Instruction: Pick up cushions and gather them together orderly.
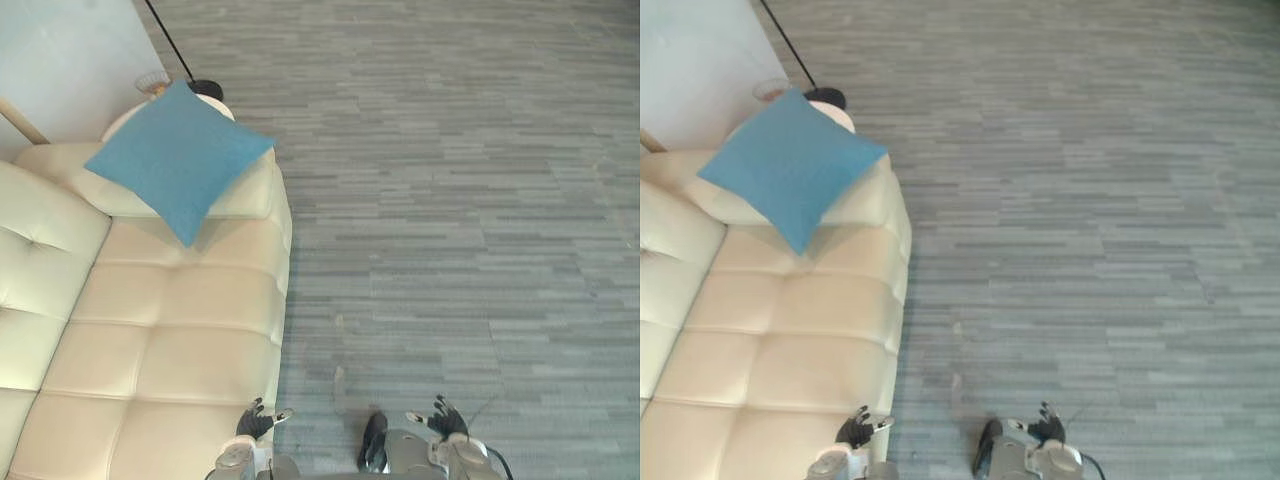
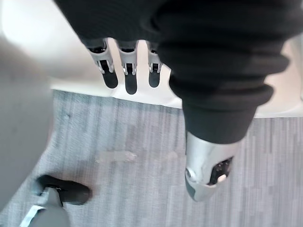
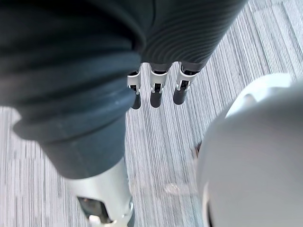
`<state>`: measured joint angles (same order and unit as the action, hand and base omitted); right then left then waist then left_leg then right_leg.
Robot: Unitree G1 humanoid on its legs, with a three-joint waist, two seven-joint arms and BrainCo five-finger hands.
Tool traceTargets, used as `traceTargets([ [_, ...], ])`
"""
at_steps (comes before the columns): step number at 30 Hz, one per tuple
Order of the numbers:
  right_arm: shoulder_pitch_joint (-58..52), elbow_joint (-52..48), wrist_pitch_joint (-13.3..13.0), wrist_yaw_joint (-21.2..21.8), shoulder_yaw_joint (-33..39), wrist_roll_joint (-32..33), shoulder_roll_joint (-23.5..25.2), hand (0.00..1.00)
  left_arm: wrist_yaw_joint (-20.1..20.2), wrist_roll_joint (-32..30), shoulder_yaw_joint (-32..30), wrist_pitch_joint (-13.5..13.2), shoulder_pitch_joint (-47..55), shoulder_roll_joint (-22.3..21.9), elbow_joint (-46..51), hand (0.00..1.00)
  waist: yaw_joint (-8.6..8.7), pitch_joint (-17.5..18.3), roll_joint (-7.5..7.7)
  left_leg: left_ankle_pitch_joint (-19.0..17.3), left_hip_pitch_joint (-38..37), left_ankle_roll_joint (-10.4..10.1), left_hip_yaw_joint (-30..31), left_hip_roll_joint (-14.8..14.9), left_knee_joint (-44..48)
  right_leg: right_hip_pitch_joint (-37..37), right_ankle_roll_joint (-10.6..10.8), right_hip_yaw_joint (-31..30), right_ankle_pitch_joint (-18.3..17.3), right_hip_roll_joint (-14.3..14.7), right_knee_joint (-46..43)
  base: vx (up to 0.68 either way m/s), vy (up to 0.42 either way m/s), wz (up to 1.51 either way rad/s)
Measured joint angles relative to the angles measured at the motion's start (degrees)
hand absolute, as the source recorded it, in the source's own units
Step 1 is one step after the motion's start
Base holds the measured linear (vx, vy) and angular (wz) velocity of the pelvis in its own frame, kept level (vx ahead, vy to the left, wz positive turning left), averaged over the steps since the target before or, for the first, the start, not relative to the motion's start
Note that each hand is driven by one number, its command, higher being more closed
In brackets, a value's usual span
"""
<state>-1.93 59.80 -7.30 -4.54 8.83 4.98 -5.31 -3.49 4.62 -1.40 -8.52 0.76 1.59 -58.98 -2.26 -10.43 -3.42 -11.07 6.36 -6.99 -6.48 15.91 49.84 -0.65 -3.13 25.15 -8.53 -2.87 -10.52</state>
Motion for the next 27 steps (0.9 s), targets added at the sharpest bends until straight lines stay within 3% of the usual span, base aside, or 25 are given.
traceTargets([
  [3,1.10,0.22,0.01,-0.05,0.02,0.01,0.40,0.00,0.07,0.02,-0.91,-0.04,-0.04,-0.07,0.77,0.00,-0.91,0.10,-0.27,-3.92,6.41,1.61,-2.90,-1.70,0.59,-3.77,0.32,-2.34,-0.52,-0.29,3.04,0.22,0.035,-0.38],
  [4,1.85,0.26,0.03,-0.04,0.05,0.01,0.68,0.00,0.09,0.02,-1.60,-0.05,-0.04,-0.06,1.10,0.00,-1.26,-0.01,-0.09,-4.21,8.23,1.90,-3.96,-3.66,-5.19,-4.70,1.55,-3.38,-1.16,-1.27,2.94,0.29,0.187,-0.34],
  [5,1.69,0.33,0.03,-0.05,0.05,0.00,0.67,0.00,0.08,0.00,-1.57,-0.05,0.01,-0.10,1.09,0.00,-1.26,0.08,-0.21,-3.47,8.58,2.19,-3.99,-6.15,-14.98,-5.52,3.24,-4.00,-1.98,-2.30,2.48,0.24,0.171,-0.32],
  [6,1.59,0.33,0.03,-0.05,0.05,0.00,0.64,0.00,0.09,0.00,-1.52,-0.05,0.11,-0.16,1.09,0.00,-1.27,0.18,-0.43,-2.51,8.53,2.45,-3.81,-6.95,-18.95,-5.60,3.61,-4.43,-2.59,-2.42,2.36,0.22,0.184,-0.35],
  [7,1.64,0.43,0.10,-0.12,0.08,0.01,0.15,0.00,0.21,-0.01,-1.52,-0.05,0.59,-0.39,1.03,0.00,-1.67,0.45,-1.43,4.89,7.96,4.21,-2.67,-8.48,-29.08,-5.73,5.51,-6.24,-3.89,-2.23,1.58,0.25,0.183,-0.38],
  [8,1.77,0.67,0.18,-0.21,-0.08,0.03,0.94,0.00,0.14,0.00,-1.56,0.10,0.68,0.15,0.82,0.00,-2.10,0.85,-0.58,4.50,6.28,3.80,-4.15,-9.54,-31.15,-6.26,6.14,-8.16,-3.80,-2.85,1.87,0.41,0.216,-0.31],
  [9,1.62,0.57,0.05,-0.05,-0.63,-0.02,1.81,0.00,0.11,0.00,-1.41,0.09,0.92,1.24,0.90,0.00,-2.12,1.50,1.46,5.20,4.73,3.79,-5.27,-11.43,-34.29,-6.40,6.77,-10.27,-3.29,-3.75,3.80,0.36,0.127,-0.09],
  [10,2.06,0.61,0.06,-0.07,-0.55,-0.01,2.17,0.00,0.16,0.01,-1.48,0.06,0.88,1.68,0.94,0.00,-2.31,1.66,2.53,5.50,4.98,5.21,-5.66,-12.49,-34.11,-6.85,7.56,-10.93,-2.55,-4.39,5.81,0.36,0.080,0.09],
  [12,2.33,0.65,0.07,-0.08,-0.56,-0.02,2.07,0.00,0.23,0.14,-1.69,0.22,0.76,2.12,0.54,0.00,-2.50,1.75,2.83,1.99,6.42,7.05,-5.67,-12.72,-29.59,-8.64,8.88,-11.60,-0.67,-4.76,8.28,0.34,0.103,0.05],
  [13,2.38,0.66,0.05,-0.05,-0.60,-0.06,1.83,0.00,0.19,0.54,-2.28,0.17,0.79,1.97,0.28,0.00,-2.80,1.87,2.62,-0.59,5.90,7.40,-5.73,-12.81,-27.94,-8.53,10.21,-12.59,-1.50,-5.01,5.60,0.38,0.151,-0.30],
  [15,2.69,0.65,0.03,0.12,-0.58,-0.42,2.04,0.00,0.28,0.62,-2.84,0.41,1.11,1.45,-0.39,0.00,-3.40,1.72,2.07,-3.78,-1.16,7.15,-7.16,-12.42,-29.73,-0.07,14.35,-15.21,-4.98,-8.06,-20.17,0.35,0.125,-0.40],
  [17,2.28,0.64,0.04,0.29,-0.58,-0.50,2.72,0.00,0.27,0.55,-0.74,0.46,1.57,2.38,-0.74,0.00,-2.73,2.04,2.70,-4.13,-4.69,7.27,-7.06,-13.23,-31.62,3.59,12.83,-12.33,-6.59,-10.91,-30.38,0.30,0.019,0.13],
  [18,1.51,0.66,0.07,0.48,-0.65,-0.50,2.83,0.00,0.22,0.54,0.35,0.47,1.60,2.90,-1.06,0.00,-2.47,2.46,3.38,-4.20,-7.37,7.29,-6.77,-13.66,-33.88,5.42,10.23,-7.61,-8.08,-12.63,-32.14,0.33,-0.029,0.27],
  [21,1.97,0.43,0.03,0.62,-0.65,-0.47,2.59,0.00,0.20,0.54,0.96,0.47,1.18,2.58,-1.19,0.00,-1.66,2.29,2.60,-3.98,-10.80,6.92,-4.97,-11.82,-37.31,9.43,7.87,-0.46,-9.37,-11.43,-24.28,0.35,-0.093,0.34],
  [22,2.10,-0.43,-0.01,0.65,-0.62,-0.43,2.31,0.00,0.19,0.53,1.04,0.48,1.06,2.15,-1.20,0.00,-1.02,1.91,1.80,-3.92,-11.50,6.81,-4.27,-10.47,-38.10,11.43,7.15,-0.27,-8.42,-9.97,-19.70,0.41,-0.193,0.32],
  [24,2.84,-0.44,-0.07,0.61,-0.63,-0.37,1.61,0.00,0.18,0.50,1.37,0.55,1.03,1.85,-1.25,0.00,-0.78,1.36,0.92,-3.56,-13.48,6.14,-3.76,-8.09,-39.84,14.53,7.04,-1.05,-2.15,-8.12,-10.88,0.38,-0.220,0.36],
  [25,2.79,-0.37,-0.06,0.59,-0.64,-0.38,1.76,0.00,0.14,0.49,1.34,0.51,1.13,2.19,-1.22,0.00,-0.72,1.45,1.88,-3.20,-15.24,4.46,-3.56,-7.62,-40.84,15.07,6.97,-2.76,5.52,-7.86,-2.55,0.31,-0.240,0.36],
  [26,2.31,-0.36,-0.07,0.60,-0.66,-0.38,1.85,0.00,0.12,0.49,1.31,0.51,1.16,2.37,-1.22,0.00,-0.68,1.56,2.47,-3.45,-15.96,3.44,-3.38,-7.71,-41.07,14.91,7.14,-3.64,8.00,-7.95,-0.39,0.48,-0.388,0.37],
  [27,2.10,-0.32,-0.06,0.71,-0.64,-0.39,1.22,0.00,-0.17,0.48,1.05,0.62,1.08,2.06,-1.84,0.00,-0.53,1.29,1.62,-5.00,-18.32,0.65,-2.05,-6.41,-41.70,14.31,4.92,-4.74,12.99,-6.86,-0.72,0.33,-0.276,0.05],
])
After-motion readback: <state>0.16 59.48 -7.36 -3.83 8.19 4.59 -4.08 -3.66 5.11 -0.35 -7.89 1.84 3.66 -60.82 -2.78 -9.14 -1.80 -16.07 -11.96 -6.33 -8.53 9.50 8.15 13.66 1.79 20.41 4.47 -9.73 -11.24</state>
